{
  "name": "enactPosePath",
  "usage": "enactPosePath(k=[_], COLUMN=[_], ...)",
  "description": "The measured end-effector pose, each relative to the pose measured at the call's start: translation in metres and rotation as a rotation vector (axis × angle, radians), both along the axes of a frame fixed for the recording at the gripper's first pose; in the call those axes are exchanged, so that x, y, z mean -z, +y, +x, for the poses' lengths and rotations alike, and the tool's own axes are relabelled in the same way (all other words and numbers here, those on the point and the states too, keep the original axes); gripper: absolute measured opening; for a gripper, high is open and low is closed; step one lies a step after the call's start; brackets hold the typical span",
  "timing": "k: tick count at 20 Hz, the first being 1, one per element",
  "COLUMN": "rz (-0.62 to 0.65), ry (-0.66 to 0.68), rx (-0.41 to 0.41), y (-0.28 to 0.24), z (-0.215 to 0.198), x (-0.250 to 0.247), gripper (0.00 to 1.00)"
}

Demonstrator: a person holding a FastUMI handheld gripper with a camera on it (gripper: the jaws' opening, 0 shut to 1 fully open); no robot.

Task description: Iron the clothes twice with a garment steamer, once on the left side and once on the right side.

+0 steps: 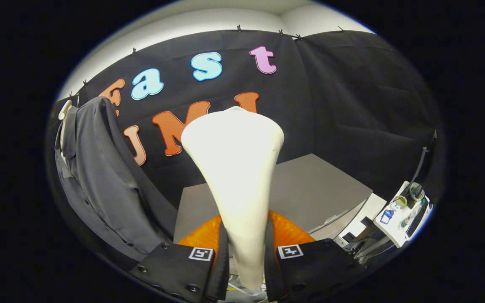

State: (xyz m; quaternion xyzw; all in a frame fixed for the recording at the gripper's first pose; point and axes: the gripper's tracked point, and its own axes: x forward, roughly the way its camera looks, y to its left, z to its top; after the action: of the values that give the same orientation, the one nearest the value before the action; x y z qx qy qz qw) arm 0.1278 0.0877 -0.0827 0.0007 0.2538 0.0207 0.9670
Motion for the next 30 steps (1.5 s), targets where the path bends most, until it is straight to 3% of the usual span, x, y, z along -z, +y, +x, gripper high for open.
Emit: enactPosePath(k=[8, 15, 23, 30], rz=[-0.027, -0.043, -0.086, -0.144], ry=[-0.038, -0.052, -0.010, 0.062], rx=[-0.048, -0.165, -0.272, -0.290], y=[0.087, 0.175, 0.253, 0.274], z=[-0.063, -0.094, -0.092, -0.077], x=[-0.008, -0.019, 0.005, 0.053], gripper=[0.42, 0.42, 0.42, 0.42])
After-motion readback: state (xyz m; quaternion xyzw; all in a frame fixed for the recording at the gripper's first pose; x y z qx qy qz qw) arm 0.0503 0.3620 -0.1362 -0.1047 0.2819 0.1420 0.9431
